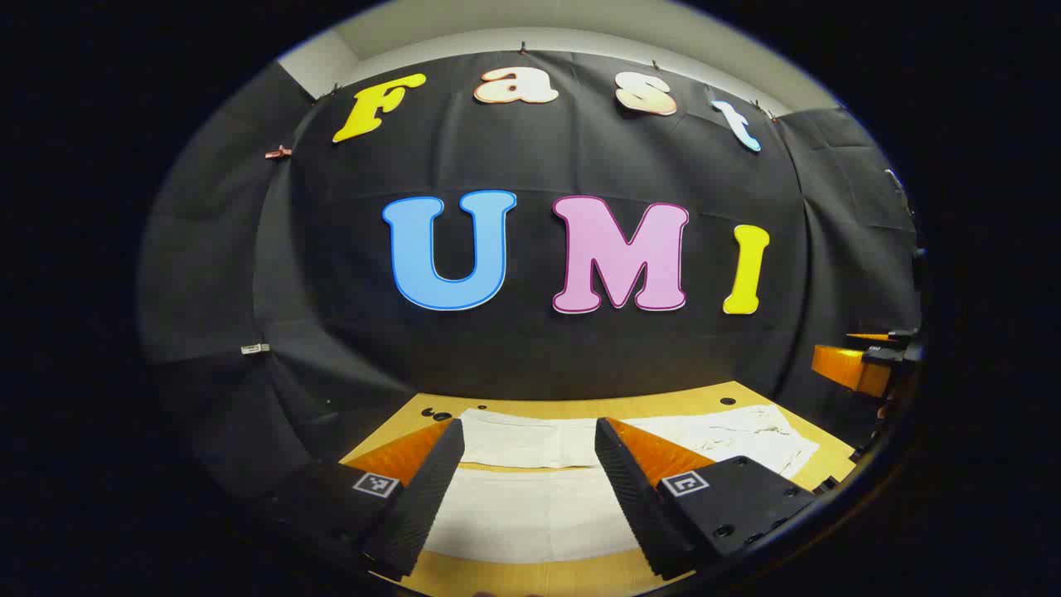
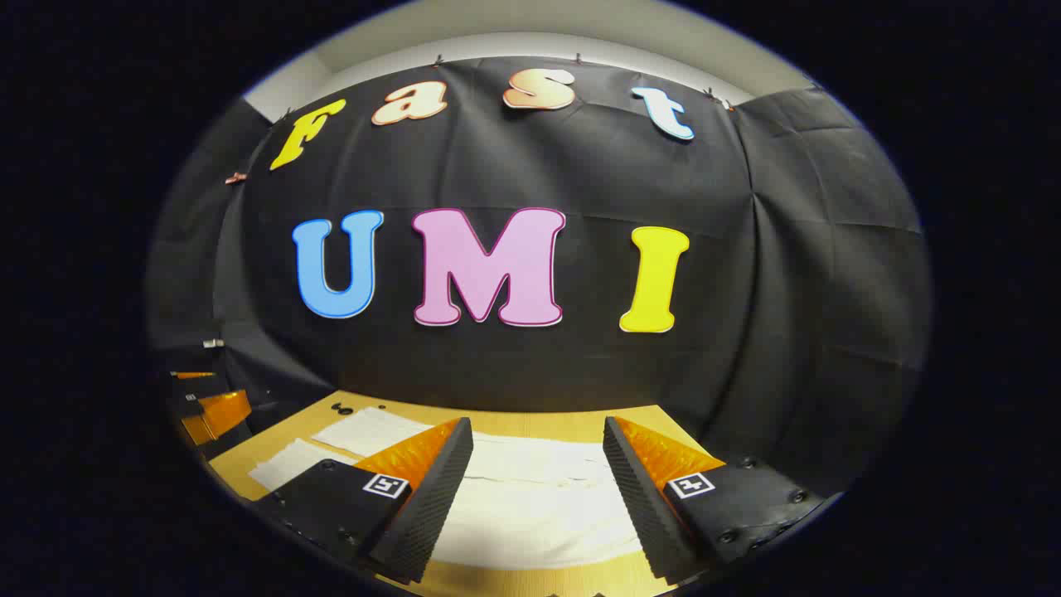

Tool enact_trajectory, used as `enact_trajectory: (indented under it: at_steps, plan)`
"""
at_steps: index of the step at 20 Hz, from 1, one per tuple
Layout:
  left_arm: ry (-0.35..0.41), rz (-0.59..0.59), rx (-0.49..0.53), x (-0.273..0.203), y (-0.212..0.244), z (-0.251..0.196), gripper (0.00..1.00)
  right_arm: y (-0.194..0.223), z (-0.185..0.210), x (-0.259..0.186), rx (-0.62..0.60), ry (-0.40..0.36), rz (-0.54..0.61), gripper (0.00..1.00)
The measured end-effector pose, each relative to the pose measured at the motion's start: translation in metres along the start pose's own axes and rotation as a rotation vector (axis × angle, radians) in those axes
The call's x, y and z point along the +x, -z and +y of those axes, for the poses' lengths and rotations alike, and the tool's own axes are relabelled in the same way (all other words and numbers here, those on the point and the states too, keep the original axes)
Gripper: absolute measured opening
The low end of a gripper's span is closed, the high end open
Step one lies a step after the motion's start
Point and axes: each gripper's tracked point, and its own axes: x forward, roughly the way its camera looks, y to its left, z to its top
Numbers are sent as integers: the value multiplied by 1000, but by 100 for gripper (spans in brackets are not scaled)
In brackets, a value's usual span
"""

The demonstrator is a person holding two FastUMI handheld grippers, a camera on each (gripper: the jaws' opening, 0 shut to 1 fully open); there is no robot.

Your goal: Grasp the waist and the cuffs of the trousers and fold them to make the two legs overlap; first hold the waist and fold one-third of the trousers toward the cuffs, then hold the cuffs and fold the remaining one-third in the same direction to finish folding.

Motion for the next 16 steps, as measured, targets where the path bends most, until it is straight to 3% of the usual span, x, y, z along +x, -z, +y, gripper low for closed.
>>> enact_trajectory:
  at_steps: [5, 8, 16]
  plan:
    - [-26, 2, -29, 30, 6, -23, 99, 15, -28, 44, -12, -33, 16, 97]
    - [-7, 10, -11, 38, 6, -24, 99, 16, -39, 51, -21, -4, 22, 97]
    - [12, 31, -12, 47, 13, -22, 99, 28, -19, 43, -36, -54, 39, 98]
